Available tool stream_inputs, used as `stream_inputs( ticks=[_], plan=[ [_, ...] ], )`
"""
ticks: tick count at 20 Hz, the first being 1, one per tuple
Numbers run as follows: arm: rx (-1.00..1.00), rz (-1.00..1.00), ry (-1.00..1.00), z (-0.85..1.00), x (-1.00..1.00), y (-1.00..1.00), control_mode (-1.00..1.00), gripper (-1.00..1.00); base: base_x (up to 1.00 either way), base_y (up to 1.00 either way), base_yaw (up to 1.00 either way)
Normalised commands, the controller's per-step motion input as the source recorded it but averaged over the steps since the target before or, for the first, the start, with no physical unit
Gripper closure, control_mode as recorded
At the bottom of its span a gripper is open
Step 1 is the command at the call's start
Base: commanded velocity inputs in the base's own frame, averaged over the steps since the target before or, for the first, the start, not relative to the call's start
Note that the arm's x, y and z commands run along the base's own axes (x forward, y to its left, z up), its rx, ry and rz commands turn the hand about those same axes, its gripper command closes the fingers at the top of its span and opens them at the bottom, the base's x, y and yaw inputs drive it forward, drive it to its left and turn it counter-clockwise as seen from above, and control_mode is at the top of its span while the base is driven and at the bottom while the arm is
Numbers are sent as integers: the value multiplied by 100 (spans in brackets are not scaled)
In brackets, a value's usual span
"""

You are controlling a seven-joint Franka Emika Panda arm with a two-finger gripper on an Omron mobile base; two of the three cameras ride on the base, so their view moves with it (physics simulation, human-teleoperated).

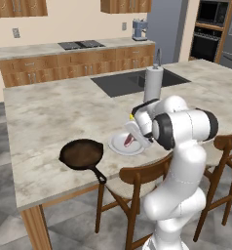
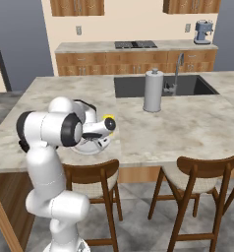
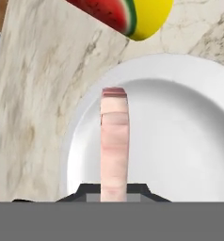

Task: Pick up the pan with the steak in it and place it on the dining table. Then place the steak on the plate.

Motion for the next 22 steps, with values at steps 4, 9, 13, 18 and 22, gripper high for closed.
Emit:
stream_inputs(
  ticks=[4,9,13,18,22],
  plan=[
    [0,-1,0,-14,16,17,-100,100,0,0,0],
    [0,-3,0,-2,14,18,-100,100,0,0,0],
    [0,-1,1,0,4,1,-100,100,0,0,0],
    [2,-6,4,46,3,-3,-100,-100,0,0,0],
    [2,-11,8,70,0,-4,-100,-100,0,0,0]
  ],
)
